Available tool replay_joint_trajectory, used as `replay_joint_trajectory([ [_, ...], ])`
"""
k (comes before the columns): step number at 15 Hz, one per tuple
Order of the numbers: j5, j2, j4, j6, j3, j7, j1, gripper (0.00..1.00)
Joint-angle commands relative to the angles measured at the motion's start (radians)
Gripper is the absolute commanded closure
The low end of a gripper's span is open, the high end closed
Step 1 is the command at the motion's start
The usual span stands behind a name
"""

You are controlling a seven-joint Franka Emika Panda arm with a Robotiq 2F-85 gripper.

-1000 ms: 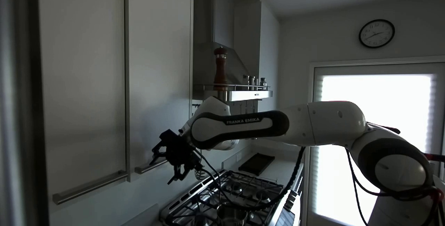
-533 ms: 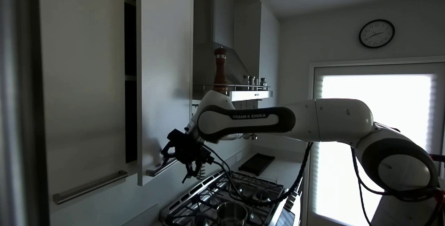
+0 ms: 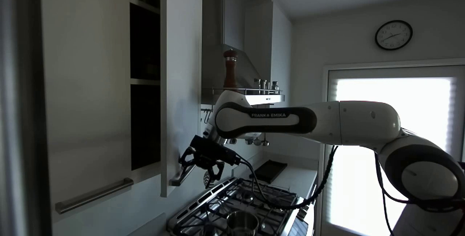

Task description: Open the top right cupboard door then take the container out of it and put it on the countertop

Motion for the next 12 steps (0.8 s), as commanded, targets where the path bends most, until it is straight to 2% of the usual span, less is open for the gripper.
replay_joint_trajectory([
  [1,-0.031,-0.063,-0.099,-0.060,-0.032,-0.126,-0.025,0.00],
  [4,-0.030,-0.088,-0.135,-0.028,-0.042,-0.202,-0.036,0.00],
  [5,0.006,-0.047,-0.042,-0.013,-0.012,-0.142,-0.022,0.00],
  [12,0.008,-0.042,-0.033,-0.007,-0.007,-0.147,-0.022,0.00],
])
